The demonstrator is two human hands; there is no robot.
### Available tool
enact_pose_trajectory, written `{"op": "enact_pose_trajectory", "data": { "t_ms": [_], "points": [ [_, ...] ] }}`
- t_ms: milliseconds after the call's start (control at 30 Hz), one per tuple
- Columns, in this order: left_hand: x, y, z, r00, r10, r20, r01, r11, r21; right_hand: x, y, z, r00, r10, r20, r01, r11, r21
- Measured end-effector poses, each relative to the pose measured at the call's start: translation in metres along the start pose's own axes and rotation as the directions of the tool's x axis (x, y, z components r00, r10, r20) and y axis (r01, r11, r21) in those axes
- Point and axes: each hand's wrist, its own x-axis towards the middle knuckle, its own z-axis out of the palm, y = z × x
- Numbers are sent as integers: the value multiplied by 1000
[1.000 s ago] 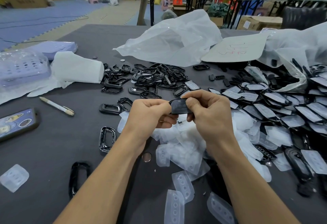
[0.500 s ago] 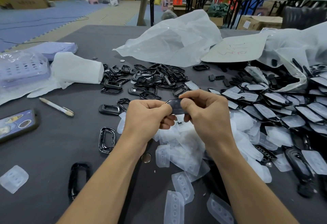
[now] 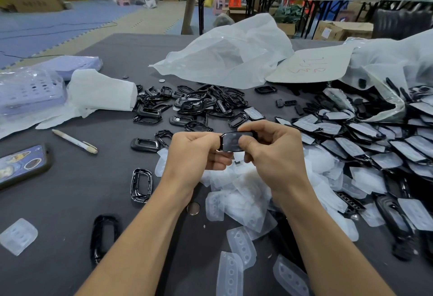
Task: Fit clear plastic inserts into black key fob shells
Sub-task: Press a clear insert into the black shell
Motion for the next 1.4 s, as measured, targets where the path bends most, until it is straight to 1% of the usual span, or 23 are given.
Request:
{"op": "enact_pose_trajectory", "data": {
  "t_ms": [233,567,767,967,1100,1167,1233,1300,1367,1400],
  "points": [
    [3,-5,-1,998,55,-12,-54,996,77,-1,-1,-1,1000,-11,16,11,1000,-6],
    [3,-3,1,1000,16,-16,-15,999,44,-1,0,-1,1000,21,22,-21,1000,7],
    [4,-4,1,998,47,-44,-44,998,55,0,1,0,998,27,49,-27,1000,7],
    [2,-3,2,995,101,18,-102,991,87,2,2,-2,998,49,34,-50,998,23],
    [4,-5,2,998,67,-23,-65,996,68,1,1,-2,997,74,33,-74,997,21],
    [5,-5,2,998,54,-42,-52,997,50,1,0,-3,997,65,37,-65,998,-11],
    [5,-6,2,997,55,-59,-53,998,37,-1,-2,-4,999,25,39,-22,997,-81],
    [5,-6,2,995,45,-88,-44,999,18,-3,-2,-5,997,-52,64,66,967,-247],
    [5,-6,3,993,36,-112,-34,999,16,-6,-1,-4,987,-116,115,153,896,-417],
    [5,-6,4,992,39,-121,-35,999,30,-7,-1,-4,981,-133,138,183,868,-462]
  ]
}}
